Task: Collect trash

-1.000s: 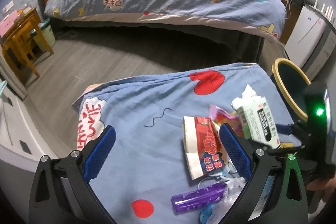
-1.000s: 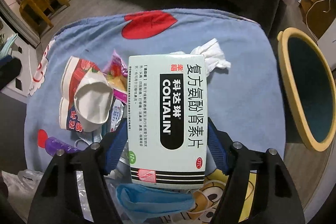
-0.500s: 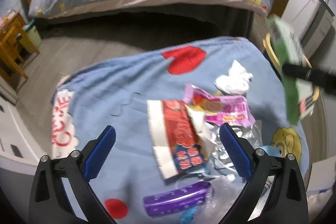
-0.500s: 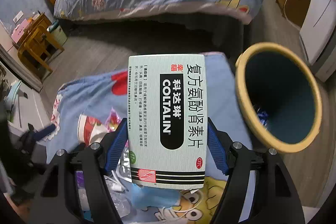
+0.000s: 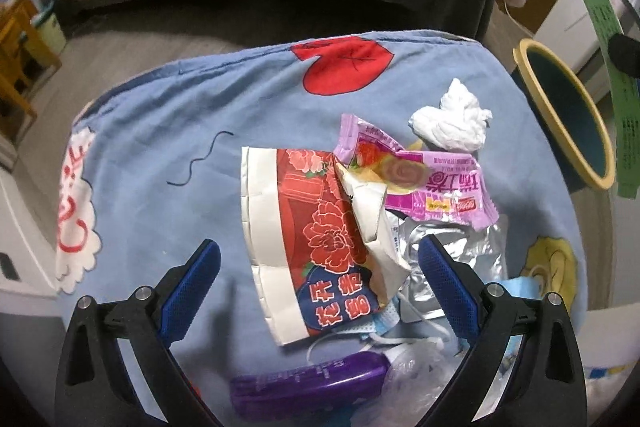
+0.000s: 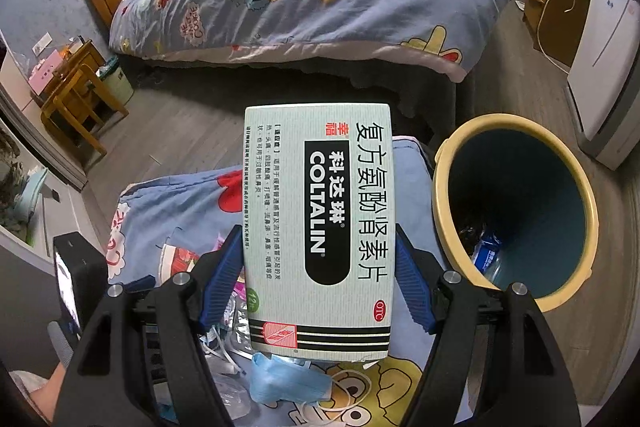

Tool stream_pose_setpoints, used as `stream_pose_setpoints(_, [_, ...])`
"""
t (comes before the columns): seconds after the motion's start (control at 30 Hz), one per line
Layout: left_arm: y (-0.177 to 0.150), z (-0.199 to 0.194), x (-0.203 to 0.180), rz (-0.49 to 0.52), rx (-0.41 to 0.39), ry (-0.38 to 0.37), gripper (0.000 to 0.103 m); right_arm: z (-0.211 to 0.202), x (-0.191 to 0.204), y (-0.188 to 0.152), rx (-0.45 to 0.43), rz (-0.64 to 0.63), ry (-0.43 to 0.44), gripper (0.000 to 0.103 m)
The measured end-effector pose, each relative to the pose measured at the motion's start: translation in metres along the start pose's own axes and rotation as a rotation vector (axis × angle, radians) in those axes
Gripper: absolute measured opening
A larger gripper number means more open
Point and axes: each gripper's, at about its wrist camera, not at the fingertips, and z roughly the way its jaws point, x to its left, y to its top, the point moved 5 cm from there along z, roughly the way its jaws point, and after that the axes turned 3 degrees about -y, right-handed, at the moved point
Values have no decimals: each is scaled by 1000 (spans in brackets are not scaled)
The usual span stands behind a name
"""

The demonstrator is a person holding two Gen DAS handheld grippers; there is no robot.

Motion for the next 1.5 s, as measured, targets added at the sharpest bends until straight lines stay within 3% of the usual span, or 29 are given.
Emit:
stream_pose_setpoints(0.13, [1, 2, 4, -32, 6, -25, 94, -2, 5, 0, -6, -10, 7, 70])
stream_pose_setpoints(0.23, [0, 1, 5, -21, 12, -21, 76, -4, 6, 0, -11, -10, 12, 70])
stream_pose_setpoints(0.4, [1, -4, 6, -12, 9, -9, 70, -5, 7, 1, -15, -11, 11, 70])
stream_pose_setpoints(0.6, [12, -22, 8, -16, -47, 11, 70, -6, 8, 1, -14, -16, 10, 70])
stream_pose_setpoints(0.73, [25, -47, 3, 16, -136, 40, 70, -10, 5, 2, -15, -1, 12, 70])
stream_pose_setpoints(0.9, [40, -74, -6, 29, -218, 21, 70, -24, -9, 11, -33, 36, 18, 70])
stream_pose_setpoints(1.1, [48, -84, -16, 39, -248, 8, 70, -38, -24, 20, -69, 69, 13, 70])
stream_pose_setpoints(1.5, [67, -74, -59, 81, -266, -39, 70, -26, -53, 36, -76, 81, -48, 70])
